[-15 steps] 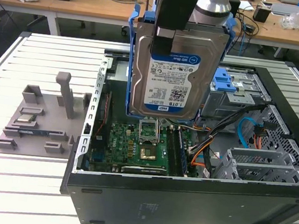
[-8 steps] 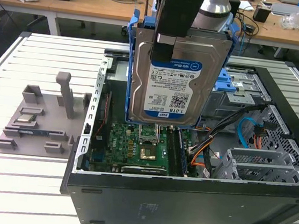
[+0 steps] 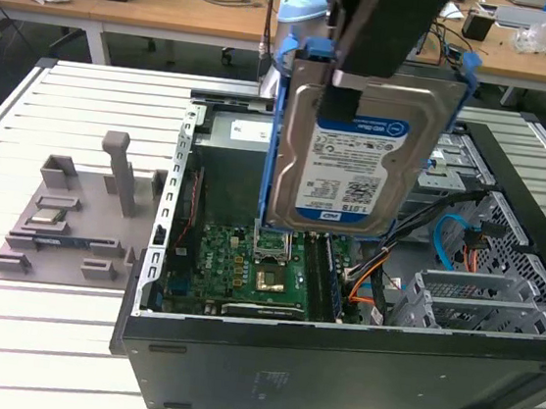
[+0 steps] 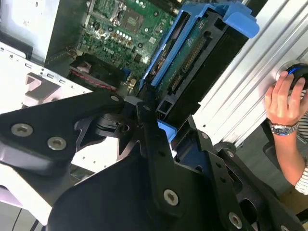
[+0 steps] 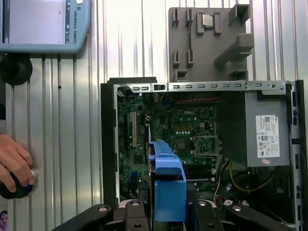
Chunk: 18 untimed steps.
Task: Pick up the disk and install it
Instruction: 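Pick up the disk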
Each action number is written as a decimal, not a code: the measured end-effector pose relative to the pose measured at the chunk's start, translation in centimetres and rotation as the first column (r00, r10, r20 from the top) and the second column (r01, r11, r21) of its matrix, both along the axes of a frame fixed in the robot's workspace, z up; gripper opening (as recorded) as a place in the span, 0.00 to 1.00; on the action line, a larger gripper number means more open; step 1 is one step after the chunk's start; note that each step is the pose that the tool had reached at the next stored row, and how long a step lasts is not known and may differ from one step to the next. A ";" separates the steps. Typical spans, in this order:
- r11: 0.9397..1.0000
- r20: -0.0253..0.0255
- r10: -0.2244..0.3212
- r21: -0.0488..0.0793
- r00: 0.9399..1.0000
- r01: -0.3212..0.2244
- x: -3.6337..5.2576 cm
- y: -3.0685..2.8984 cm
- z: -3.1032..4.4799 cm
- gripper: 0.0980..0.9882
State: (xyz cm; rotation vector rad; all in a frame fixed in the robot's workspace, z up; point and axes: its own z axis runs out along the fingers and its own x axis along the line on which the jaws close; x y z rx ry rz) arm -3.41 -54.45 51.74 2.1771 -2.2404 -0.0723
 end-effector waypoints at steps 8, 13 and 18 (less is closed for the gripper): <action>1.000 -0.005 0.000 0.000 1.000 0.000 3.97 -0.21 -0.04 0.30; 1.000 -0.009 0.000 0.000 1.000 0.000 6.35 -0.33 -0.07 0.30; 1.000 -0.013 0.000 0.000 1.000 0.000 8.93 -0.47 -0.12 0.30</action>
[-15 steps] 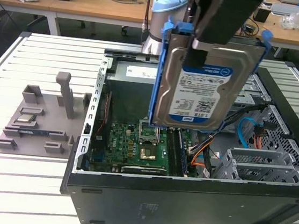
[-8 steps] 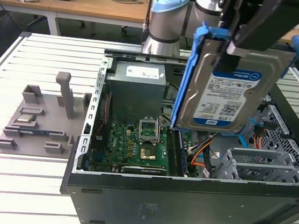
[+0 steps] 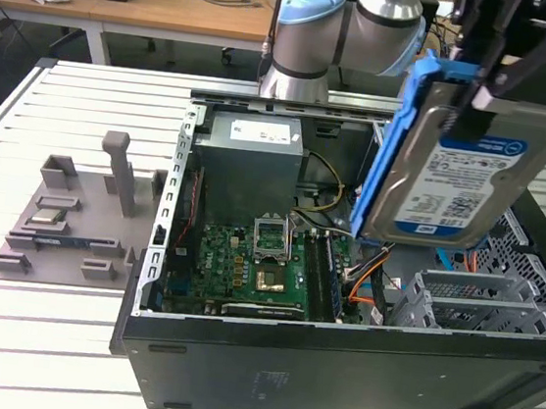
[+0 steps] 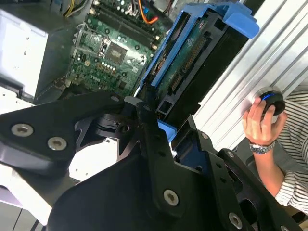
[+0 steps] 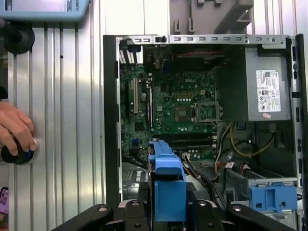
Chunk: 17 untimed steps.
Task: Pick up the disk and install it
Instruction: 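Pick up the disk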
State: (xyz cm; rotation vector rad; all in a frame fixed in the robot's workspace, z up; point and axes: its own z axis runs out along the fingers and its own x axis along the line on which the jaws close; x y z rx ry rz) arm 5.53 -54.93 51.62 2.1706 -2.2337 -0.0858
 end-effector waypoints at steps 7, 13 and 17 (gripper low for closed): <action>1.000 -0.008 0.000 0.000 1.000 0.000 3.84 -0.04 -0.29 0.30; 1.000 -0.014 0.000 -0.002 1.000 0.000 6.95 -0.05 -1.17 0.30; 1.000 -0.015 0.000 -0.002 1.000 0.000 7.86 -0.05 -2.08 0.30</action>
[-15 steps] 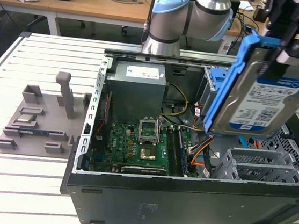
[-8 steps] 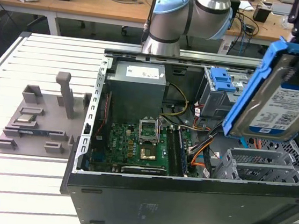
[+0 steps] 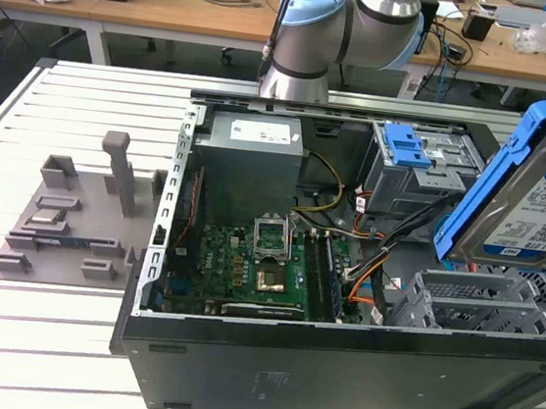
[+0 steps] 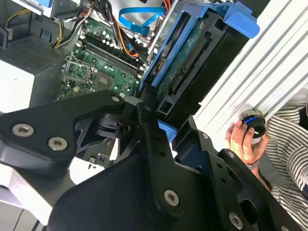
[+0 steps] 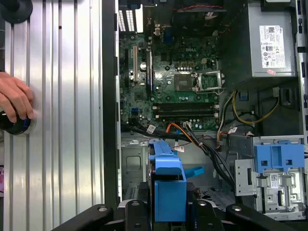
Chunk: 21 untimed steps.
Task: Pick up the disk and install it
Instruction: 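Pick up the disk, then insert the disk into the insertion slot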
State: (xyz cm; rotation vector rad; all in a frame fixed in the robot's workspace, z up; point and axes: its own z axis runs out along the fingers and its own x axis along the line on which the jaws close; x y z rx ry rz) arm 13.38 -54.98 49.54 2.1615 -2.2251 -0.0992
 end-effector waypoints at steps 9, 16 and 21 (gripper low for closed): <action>1.000 0.000 0.000 0.000 1.000 0.000 0.57 0.00 -0.22 0.30; 0.999 -0.001 0.050 0.000 0.999 -0.050 0.90 -0.06 -3.20 0.30; 0.999 -0.001 0.047 -0.001 0.999 -0.047 0.89 -0.10 -4.77 0.30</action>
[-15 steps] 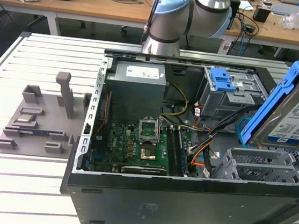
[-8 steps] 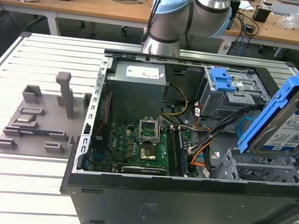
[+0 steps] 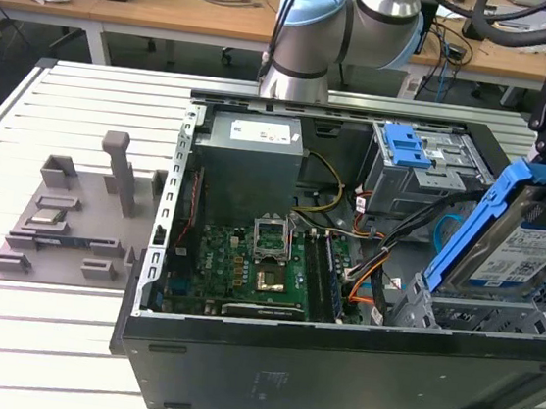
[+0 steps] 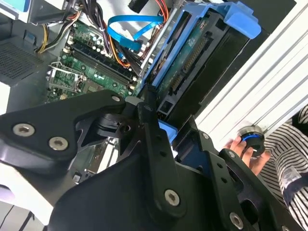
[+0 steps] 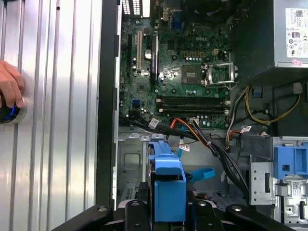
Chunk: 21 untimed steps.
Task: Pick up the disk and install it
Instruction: 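Insert the disk into the insertion slot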
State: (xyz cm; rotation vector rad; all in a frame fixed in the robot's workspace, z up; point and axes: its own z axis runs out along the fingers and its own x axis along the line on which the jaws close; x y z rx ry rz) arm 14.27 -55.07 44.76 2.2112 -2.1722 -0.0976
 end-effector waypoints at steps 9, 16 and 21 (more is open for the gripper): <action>1.000 0.000 0.000 0.001 1.000 0.000 0.00 -0.02 -0.77 0.30; 1.000 0.000 0.000 0.001 1.000 0.000 0.00 -0.02 -1.10 0.30; 1.000 0.000 0.000 0.001 1.000 0.000 0.00 -0.02 -1.55 0.30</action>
